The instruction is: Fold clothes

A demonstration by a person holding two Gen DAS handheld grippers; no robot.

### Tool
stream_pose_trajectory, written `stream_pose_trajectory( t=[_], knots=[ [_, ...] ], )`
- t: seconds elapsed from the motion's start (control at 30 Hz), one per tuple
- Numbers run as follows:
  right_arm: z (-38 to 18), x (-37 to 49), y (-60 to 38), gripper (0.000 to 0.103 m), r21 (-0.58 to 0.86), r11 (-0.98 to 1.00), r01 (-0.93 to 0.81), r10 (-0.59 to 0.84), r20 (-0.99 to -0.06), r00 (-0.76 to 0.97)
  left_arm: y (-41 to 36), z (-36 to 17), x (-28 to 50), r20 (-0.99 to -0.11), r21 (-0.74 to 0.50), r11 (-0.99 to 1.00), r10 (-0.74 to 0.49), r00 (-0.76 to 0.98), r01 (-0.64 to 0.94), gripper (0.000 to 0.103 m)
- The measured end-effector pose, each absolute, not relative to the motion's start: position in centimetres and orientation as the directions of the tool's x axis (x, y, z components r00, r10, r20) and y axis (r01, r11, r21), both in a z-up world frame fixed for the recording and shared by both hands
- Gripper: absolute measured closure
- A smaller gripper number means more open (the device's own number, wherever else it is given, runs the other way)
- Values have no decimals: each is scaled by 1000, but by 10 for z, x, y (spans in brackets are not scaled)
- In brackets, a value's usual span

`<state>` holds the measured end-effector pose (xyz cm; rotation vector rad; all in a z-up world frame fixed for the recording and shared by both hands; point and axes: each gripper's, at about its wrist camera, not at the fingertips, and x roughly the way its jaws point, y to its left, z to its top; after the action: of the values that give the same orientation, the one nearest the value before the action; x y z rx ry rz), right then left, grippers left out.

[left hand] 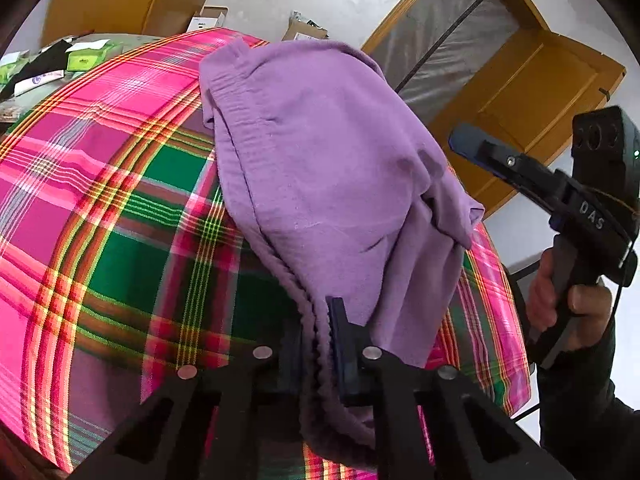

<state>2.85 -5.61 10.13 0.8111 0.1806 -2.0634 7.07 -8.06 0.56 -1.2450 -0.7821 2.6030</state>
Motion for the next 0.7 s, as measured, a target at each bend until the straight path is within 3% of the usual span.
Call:
stream_pose_trajectory(
  t=[0.43, 0.7],
  knots=[
    [101, 19, -58, 69, 186, -601, 778, -699, -595, -397, -201, 58, 124, -629, -470, -838, 97, -772, 277, 94],
    [113, 6, -102, 69, 127, -547, 827, -701, -610, -371, -206, 19, 134, -724, -452, -838, 144, -675, 306, 94]
  ],
)
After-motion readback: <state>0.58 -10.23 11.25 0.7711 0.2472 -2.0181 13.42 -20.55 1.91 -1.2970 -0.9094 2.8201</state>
